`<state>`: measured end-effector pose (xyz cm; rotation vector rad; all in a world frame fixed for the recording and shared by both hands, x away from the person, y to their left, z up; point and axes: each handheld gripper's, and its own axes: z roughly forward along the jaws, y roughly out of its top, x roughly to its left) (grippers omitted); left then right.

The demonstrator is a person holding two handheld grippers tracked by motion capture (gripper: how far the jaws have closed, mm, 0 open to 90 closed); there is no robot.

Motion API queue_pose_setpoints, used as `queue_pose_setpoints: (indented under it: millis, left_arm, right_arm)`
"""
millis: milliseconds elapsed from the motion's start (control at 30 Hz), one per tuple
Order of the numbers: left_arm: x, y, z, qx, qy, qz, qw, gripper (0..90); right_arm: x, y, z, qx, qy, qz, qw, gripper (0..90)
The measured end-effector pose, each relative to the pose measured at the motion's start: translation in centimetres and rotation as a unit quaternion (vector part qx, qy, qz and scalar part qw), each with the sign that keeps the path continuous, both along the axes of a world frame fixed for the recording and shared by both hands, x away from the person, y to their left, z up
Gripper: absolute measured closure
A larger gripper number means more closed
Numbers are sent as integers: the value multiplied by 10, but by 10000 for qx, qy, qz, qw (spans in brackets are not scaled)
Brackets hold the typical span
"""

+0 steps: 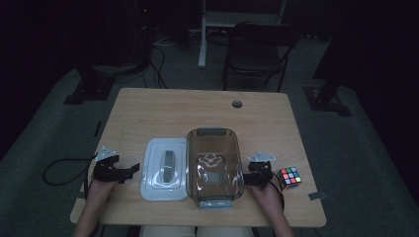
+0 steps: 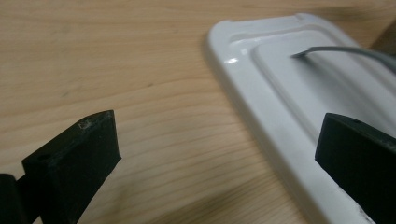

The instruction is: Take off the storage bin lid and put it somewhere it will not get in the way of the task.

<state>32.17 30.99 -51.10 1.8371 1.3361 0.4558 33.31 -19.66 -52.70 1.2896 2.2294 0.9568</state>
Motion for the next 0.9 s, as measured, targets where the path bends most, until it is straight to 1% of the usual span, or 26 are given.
queue_pose_setpoints:
  millis: [67, 100, 133, 167, 200, 267, 300, 367, 400, 467, 500, 533, 600, 667, 733, 767, 900]
  left_arm:
    - [-2, 1, -1, 116, -9, 161, 9998, 5]
    - [-2, 3, -2, 122, -13, 236, 9996, 6]
    - [-2, 3, -2, 122, -13, 236, 9996, 5]
    - [-2, 6, -4, 49, 48, 403, 9992, 5]
    - [-2, 8, -5, 40, 83, 475, 9988, 5]
    - [-3, 8, -7, 174, 112, 652, 9977, 6]
    - [-3, 8, -8, 238, 176, 689, 9972, 5]
    - [-3, 8, -10, 328, 229, 801, 9960, 5]
    - [-2, 9, -11, 352, 289, 900, 9949, 5]
    - [-1, 8, -11, 431, 348, 1114, 9922, 6]
    - [-1, 9, -11, 421, 374, 1152, 9917, 6]
    - [-1, 9, -12, 420, 401, 1123, 9920, 6]
    - [-1, 7, -12, 485, 414, 1110, 9918, 6]
    - [0, 4, -12, 660, 426, 1081, 9910, 6]
    - [1, -1, -13, 957, 461, 1068, 9886, 6]
    - [1, -3, -13, 1029, 476, 1033, 9882, 5]
    - [0, -5, -12, 1030, 488, 1085, 9875, 6]
  right_arm:
    - [0, 0, 0, 0, 1, 0, 10000, 131]
    - [0, 0, 0, -1, 0, 0, 10000, 130]
    - [0, 0, 0, 0, 1, -1, 10000, 131]
    - [0, 0, 0, -1, -1, 1, 10000, 130]
    - [0, 0, 0, 1, 0, -1, 10000, 131]
    - [0, 0, 0, 2, -1, 0, 10000, 130]
    - [0, 0, 0, 1, 1, 0, 10000, 131]
    - [0, 0, 0, -1, 3, 1, 10000, 131]
    - [0, 0, 0, 2, 4, -10, 10000, 131]
    - [-1, 1, 0, 1, -6, -14, 10000, 138]
    - [-1, 1, 0, 2, -6, -12, 10000, 138]
    - [-1, 1, 0, 1, -6, -11, 10000, 138]
    - [0, 0, 0, -1, -6, 5, 10000, 137]
    - [0, 0, 0, 4, 0, 24, 10000, 137]
    - [0, 1, 0, 5, 4, -9, 10000, 133]
    - [0, 1, 0, 1, 3, -5, 10000, 131]
    - [1, 1, 1, -26, 58, 40, 10000, 127]
